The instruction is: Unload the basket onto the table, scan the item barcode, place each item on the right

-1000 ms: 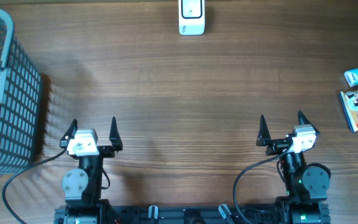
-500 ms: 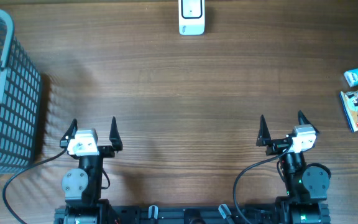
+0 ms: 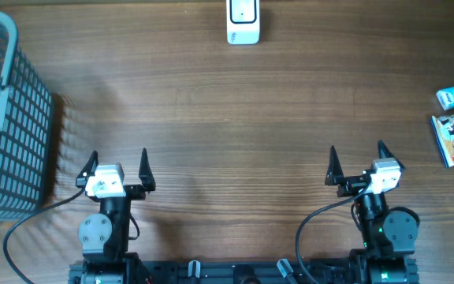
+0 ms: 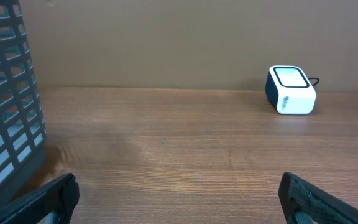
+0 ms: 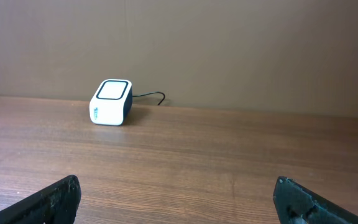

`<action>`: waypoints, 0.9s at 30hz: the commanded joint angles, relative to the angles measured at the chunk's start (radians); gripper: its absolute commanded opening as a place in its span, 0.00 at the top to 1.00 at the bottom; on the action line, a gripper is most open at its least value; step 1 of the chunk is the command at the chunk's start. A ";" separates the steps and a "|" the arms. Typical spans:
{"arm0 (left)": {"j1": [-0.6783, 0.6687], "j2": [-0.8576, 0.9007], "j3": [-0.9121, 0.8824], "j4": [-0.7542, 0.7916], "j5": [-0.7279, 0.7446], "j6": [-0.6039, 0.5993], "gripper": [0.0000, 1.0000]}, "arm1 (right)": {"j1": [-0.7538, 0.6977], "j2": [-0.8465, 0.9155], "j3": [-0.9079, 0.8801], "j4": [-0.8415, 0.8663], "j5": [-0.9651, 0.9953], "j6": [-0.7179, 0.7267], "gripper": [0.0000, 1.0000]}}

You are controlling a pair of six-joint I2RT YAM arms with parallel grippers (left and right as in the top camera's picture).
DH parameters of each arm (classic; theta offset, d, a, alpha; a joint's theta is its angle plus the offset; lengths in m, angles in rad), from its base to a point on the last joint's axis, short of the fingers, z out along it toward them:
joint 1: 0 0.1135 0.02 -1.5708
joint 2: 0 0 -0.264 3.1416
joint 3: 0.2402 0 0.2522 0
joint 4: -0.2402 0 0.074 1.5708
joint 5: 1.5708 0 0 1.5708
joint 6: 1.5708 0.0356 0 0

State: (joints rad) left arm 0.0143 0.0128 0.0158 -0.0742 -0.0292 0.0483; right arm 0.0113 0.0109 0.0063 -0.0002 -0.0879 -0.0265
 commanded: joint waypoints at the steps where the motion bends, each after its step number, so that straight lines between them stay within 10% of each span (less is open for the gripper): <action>1: 0.005 -0.010 -0.010 0.004 -0.006 0.019 0.00 | -0.005 -0.007 -0.001 0.002 0.006 0.010 0.00; 27: 0.005 -0.010 -0.010 0.004 -0.006 0.019 0.00 | -0.005 -0.008 -0.001 0.001 0.035 -0.023 0.00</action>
State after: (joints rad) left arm 0.0143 0.0128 0.0158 -0.0742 -0.0292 0.0483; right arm 0.0113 0.0109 0.0063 -0.0006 -0.0731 -0.0475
